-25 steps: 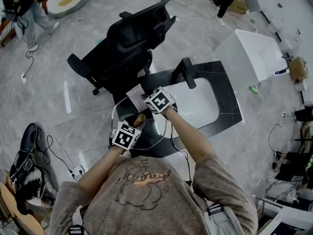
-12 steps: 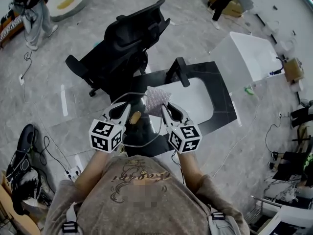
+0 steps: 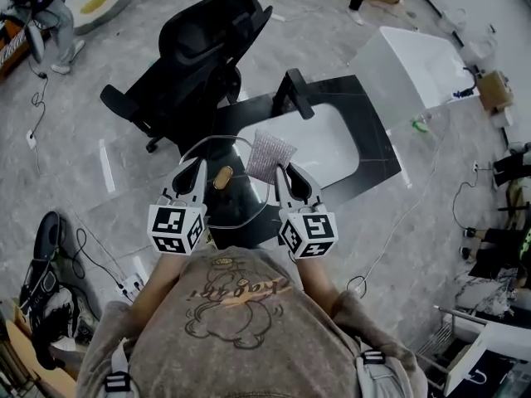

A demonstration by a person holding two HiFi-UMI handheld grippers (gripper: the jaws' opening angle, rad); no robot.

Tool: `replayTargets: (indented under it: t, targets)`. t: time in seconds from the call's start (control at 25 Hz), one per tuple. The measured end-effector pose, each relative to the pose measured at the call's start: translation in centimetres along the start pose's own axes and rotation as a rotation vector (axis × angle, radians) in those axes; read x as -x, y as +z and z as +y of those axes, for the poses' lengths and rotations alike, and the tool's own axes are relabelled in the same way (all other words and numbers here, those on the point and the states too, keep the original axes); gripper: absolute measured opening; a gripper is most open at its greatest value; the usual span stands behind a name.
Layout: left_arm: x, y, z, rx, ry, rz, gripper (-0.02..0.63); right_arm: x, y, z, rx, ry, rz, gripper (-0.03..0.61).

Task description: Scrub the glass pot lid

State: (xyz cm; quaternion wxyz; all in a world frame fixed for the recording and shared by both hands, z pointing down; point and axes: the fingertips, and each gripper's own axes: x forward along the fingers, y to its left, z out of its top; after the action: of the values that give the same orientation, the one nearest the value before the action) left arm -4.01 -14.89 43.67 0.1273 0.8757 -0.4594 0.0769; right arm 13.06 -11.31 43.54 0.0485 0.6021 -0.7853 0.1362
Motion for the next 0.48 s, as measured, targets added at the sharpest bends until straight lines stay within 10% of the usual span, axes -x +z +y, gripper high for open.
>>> replayTargets:
  t: [0.48]
  targets:
    - [0.6,-0.7,-1.4,-0.018,-0.023,0.025,0.018,1.3,-0.4,0.3,0.011,-0.015,-0.013,0.074]
